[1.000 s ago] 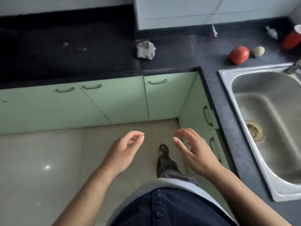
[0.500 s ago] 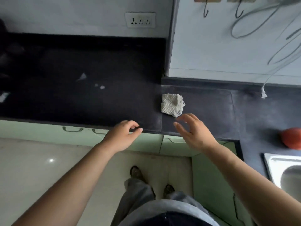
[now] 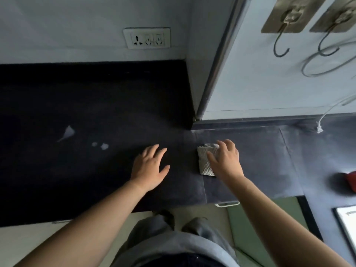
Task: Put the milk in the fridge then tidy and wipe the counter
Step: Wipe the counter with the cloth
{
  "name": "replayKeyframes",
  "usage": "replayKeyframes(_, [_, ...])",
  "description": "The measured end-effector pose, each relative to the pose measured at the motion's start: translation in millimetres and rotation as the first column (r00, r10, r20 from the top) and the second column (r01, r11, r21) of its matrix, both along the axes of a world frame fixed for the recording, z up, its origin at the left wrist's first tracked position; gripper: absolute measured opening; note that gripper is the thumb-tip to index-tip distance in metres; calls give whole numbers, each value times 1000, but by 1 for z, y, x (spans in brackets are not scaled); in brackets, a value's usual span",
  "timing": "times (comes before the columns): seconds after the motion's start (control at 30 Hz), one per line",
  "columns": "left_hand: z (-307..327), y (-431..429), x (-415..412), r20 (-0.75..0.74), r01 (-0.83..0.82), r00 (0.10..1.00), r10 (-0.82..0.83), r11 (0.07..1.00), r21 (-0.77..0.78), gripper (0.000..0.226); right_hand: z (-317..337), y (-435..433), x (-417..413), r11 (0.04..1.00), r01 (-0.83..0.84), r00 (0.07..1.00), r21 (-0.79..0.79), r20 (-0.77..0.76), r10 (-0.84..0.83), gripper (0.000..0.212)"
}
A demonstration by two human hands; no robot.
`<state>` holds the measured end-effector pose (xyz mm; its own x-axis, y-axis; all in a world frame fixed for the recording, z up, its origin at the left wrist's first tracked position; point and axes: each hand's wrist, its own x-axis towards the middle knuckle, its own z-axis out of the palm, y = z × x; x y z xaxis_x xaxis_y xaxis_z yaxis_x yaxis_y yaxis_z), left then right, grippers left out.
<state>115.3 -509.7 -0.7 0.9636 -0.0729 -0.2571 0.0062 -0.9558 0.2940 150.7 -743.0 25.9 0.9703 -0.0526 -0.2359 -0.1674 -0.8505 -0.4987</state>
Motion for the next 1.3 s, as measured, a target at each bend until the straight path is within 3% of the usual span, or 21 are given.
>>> replayKeyframes(0.1, [-12, 7, 0, -65, 29, 998, -25, 997, 66, 66, -13, 12, 2, 998, 21, 996, -56, -87, -26, 54])
replayKeyframes(0.53, [-16, 11, -8, -92, 48, 995, -43, 997, 57, 66, -28, 10, -17, 963, -164, 986, -215, -12, 165, 63])
replayKeyframes(1.0, [-3, 24, 4, -142, 55, 988, -63, 997, -63, 62, -14, 49, 15, 942, -333, 942, 37, 53, 331, 52])
replayKeyframes(1.3, [22, 165, 7, 72, -93, 992, 102, 988, -120, 54, -10, 180, 43, 954, -286, 953, 91, 128, 273, 50])
